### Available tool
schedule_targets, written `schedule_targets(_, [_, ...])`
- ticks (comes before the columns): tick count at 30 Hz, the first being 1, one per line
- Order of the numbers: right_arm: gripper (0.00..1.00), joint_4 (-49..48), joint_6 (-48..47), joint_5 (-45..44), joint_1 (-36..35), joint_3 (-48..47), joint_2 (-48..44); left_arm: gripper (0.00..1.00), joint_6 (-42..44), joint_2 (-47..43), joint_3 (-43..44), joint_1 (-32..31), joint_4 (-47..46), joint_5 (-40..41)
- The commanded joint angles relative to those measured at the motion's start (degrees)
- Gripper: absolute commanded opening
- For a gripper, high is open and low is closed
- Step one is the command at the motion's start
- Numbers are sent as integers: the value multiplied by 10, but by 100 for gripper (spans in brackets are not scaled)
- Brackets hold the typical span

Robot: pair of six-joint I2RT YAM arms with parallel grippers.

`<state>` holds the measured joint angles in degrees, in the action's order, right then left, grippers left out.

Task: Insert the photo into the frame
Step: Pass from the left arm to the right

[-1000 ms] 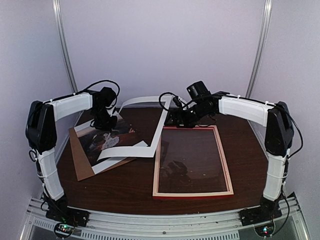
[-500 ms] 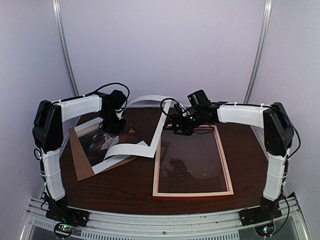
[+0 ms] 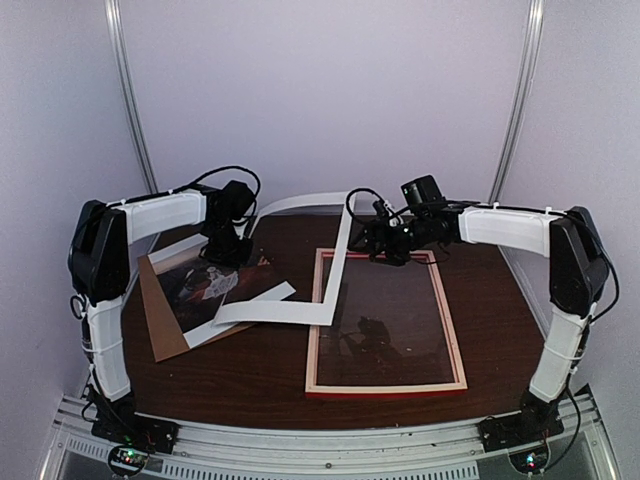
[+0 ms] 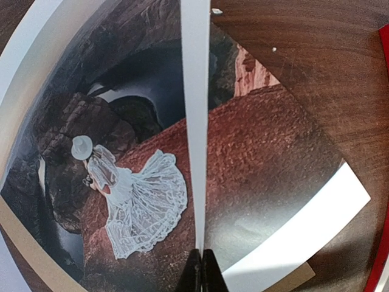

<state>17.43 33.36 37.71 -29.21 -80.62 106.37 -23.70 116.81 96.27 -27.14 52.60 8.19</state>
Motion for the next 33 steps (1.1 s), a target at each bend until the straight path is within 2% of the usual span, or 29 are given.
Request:
schedule_targets(1, [77,12,-14,-15,2,12,-30,0,-1,13,17,-4,-1,10])
schedule_targets(26, [72,-107,84,20,-5,33,37,0,-4,24,40,-19,0,2])
schedule_targets(29, [68,-143,104,35,-6,42,41,0,-4,25,40,-19,0,2])
schedule_targets(33, [56,-173,126,53,-6,45,48,0,-4,28,41,-20,0,2])
